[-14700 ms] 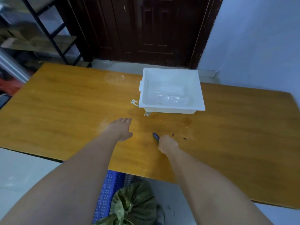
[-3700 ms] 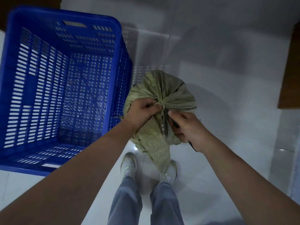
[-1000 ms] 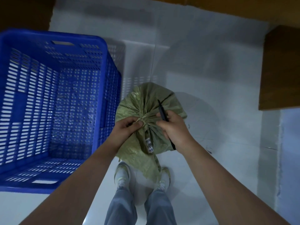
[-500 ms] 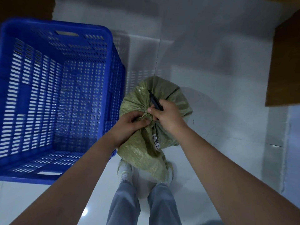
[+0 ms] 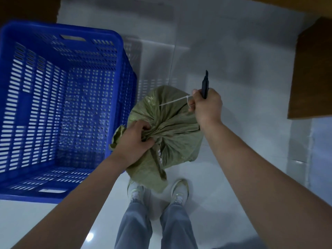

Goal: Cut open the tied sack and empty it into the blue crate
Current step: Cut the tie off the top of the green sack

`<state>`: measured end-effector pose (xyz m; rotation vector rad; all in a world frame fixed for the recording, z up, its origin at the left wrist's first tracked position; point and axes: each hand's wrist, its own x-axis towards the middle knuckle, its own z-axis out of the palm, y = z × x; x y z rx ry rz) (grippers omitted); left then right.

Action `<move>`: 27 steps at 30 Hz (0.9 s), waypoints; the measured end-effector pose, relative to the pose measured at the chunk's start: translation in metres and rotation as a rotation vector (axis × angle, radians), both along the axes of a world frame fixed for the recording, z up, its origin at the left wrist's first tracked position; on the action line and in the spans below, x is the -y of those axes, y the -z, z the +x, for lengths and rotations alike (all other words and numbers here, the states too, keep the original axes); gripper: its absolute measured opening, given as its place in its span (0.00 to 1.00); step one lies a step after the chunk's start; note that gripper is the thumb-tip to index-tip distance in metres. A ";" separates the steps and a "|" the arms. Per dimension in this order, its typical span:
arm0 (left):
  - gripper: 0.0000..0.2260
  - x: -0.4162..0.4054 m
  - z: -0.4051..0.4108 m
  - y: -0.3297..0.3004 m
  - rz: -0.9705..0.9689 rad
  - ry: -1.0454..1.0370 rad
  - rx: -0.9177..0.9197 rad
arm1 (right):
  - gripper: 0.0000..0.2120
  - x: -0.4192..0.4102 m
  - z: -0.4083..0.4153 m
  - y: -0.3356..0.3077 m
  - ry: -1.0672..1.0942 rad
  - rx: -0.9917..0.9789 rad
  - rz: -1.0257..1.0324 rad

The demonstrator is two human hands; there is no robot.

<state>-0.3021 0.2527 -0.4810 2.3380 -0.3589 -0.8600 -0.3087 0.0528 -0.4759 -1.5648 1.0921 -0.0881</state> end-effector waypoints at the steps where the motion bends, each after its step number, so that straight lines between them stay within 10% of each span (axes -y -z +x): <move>1: 0.15 -0.002 -0.001 0.002 -0.021 -0.028 -0.072 | 0.07 0.006 -0.003 0.001 -0.015 -0.014 -0.003; 11: 0.12 -0.024 -0.005 0.012 -0.258 -0.277 -0.654 | 0.12 0.049 -0.080 0.010 -0.113 -0.453 -0.467; 27: 0.24 -0.020 0.003 -0.024 -0.051 -0.341 -0.784 | 0.15 -0.022 -0.066 -0.010 -0.256 -0.261 0.119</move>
